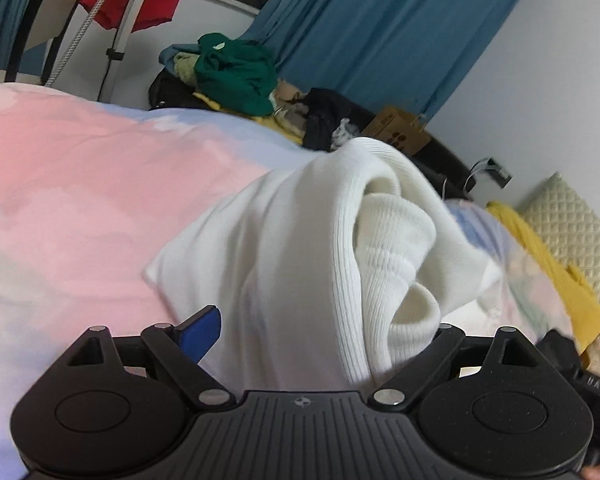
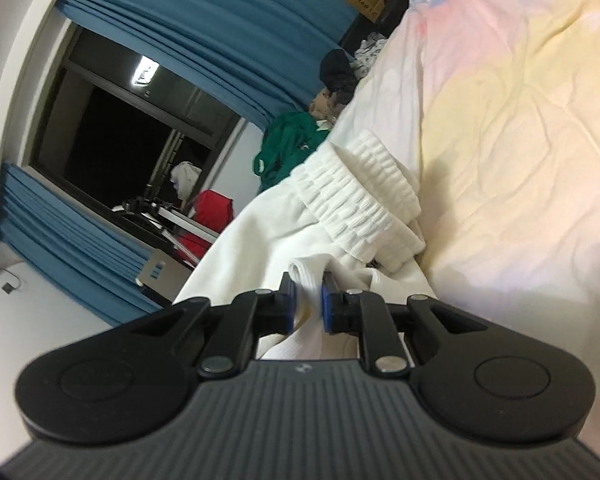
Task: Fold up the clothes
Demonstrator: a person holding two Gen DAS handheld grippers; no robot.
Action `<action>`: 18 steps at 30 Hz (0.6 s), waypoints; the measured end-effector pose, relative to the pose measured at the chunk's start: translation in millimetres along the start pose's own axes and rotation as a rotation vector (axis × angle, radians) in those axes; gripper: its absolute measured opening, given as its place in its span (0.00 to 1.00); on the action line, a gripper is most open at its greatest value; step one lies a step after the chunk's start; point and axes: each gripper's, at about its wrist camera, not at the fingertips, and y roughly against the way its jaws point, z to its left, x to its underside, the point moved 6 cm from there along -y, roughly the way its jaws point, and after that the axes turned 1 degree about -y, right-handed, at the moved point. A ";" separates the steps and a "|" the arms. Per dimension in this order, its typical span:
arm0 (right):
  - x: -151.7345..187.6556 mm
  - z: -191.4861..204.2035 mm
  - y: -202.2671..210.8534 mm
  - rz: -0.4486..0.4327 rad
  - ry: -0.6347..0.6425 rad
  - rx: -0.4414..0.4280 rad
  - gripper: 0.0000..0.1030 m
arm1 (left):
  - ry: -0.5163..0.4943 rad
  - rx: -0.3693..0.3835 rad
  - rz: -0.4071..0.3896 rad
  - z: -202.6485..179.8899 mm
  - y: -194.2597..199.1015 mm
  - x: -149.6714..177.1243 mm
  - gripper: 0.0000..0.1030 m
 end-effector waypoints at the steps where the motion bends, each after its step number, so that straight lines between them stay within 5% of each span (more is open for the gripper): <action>1: 2.2 -2.7 7.6 -0.001 -0.011 0.007 0.17 | -0.009 -0.011 -0.002 0.7 3.8 3.0 0.88; 8: 11.9 -7.4 32.2 -0.005 -0.039 0.095 0.24 | -0.069 -0.090 -0.019 5.5 30.9 23.5 0.90; 14: 10.8 -20.7 46.5 -0.079 -0.100 0.158 0.62 | -0.120 -0.157 -0.033 9.5 54.4 40.8 0.90; 18: 3.7 -31.3 55.7 -0.129 -0.171 0.148 0.65 | -0.060 -0.178 -0.015 31.3 66.7 66.2 0.91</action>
